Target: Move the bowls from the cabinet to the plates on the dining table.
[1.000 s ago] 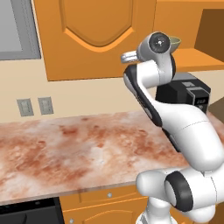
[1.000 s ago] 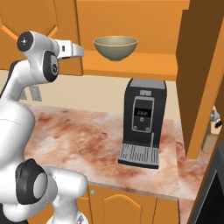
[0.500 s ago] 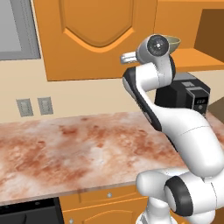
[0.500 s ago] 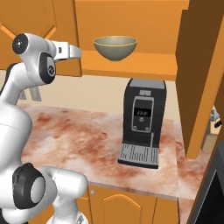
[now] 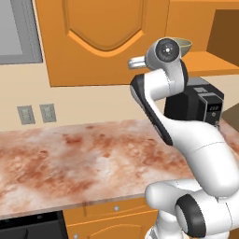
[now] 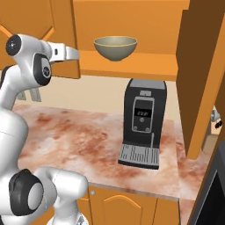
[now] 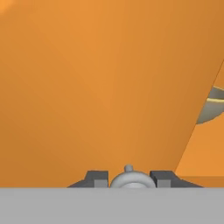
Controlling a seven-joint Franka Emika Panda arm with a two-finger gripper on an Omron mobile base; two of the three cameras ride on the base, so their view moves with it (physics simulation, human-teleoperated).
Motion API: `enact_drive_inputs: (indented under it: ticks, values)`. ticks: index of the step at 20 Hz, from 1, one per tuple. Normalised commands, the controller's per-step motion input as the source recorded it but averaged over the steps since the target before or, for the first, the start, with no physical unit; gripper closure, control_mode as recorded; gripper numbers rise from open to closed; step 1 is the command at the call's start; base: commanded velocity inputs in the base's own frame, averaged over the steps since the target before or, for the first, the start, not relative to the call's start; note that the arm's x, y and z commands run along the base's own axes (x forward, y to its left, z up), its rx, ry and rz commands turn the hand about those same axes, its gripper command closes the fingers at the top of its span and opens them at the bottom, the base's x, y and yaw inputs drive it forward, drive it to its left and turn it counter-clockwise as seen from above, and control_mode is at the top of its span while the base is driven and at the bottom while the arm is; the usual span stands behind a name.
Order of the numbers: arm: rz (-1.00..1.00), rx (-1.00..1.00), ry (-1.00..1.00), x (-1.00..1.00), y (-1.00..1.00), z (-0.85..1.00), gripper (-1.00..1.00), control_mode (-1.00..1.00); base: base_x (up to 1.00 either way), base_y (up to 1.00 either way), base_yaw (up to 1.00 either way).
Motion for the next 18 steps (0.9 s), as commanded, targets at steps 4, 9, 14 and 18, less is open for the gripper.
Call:
enact_drive_inputs:
  ticks: [4, 9, 14, 18]
  values:
    - [-0.03, 0.0, 0.0, -0.37, 0.29, 0.35, 1.0, -1.0, 0.0, 0.0, 0.0]
    - [-0.04, 0.0, 0.0, -0.39, 0.25, 0.32, 1.0, -1.0, 0.0, 0.0, 0.0]
    - [-0.03, 0.0, 0.0, -0.42, 0.23, 0.28, 1.0, -1.0, 0.0, 0.0, 0.0]
    - [-0.03, 0.0, 0.0, -0.45, 0.24, 0.28, 1.0, -1.0, 0.0, 0.0, 0.0]
